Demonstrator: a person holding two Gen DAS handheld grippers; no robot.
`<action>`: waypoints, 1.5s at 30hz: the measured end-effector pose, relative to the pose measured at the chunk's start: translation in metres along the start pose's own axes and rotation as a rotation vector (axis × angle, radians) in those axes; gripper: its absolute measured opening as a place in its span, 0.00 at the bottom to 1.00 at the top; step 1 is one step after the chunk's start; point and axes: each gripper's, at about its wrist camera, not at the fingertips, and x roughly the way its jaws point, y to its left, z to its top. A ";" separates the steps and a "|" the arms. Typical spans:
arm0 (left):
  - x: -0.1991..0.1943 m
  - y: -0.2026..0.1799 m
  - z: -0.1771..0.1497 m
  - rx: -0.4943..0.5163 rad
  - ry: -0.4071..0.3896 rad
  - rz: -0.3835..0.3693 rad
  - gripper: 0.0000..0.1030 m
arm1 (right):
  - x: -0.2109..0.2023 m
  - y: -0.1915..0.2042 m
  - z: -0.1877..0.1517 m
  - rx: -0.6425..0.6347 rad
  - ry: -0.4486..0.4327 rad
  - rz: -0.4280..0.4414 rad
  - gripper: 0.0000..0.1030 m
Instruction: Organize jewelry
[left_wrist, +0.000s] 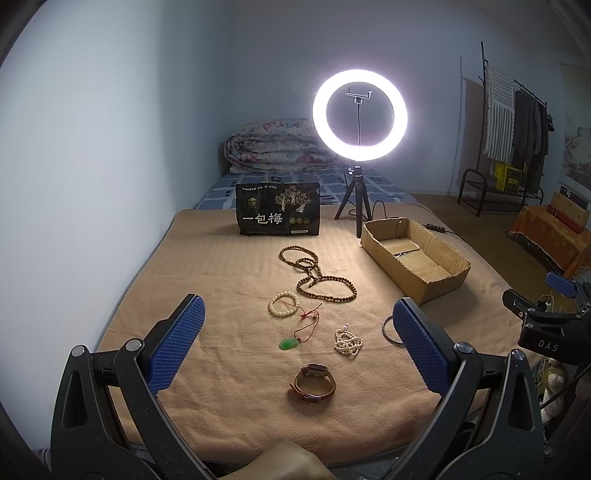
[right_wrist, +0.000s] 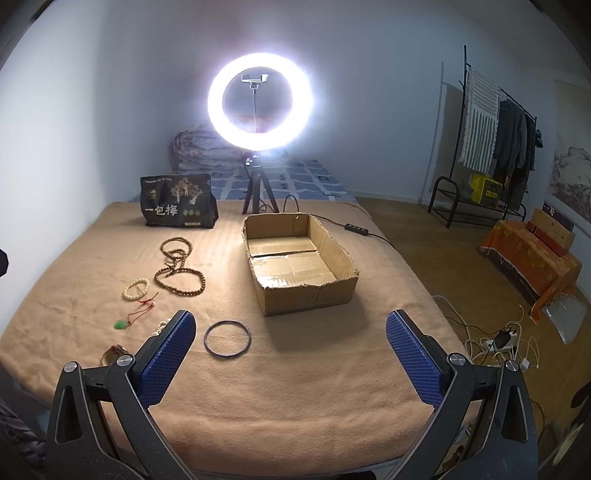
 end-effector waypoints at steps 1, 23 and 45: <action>0.000 0.000 0.000 0.000 0.000 0.001 1.00 | 0.000 0.000 0.000 0.000 0.001 0.000 0.99; 0.025 0.020 0.008 0.027 0.058 0.005 1.00 | 0.016 0.005 0.001 -0.006 0.055 0.018 0.99; 0.150 0.038 -0.034 0.056 0.485 -0.201 0.68 | 0.131 0.040 -0.023 -0.226 0.339 0.252 0.99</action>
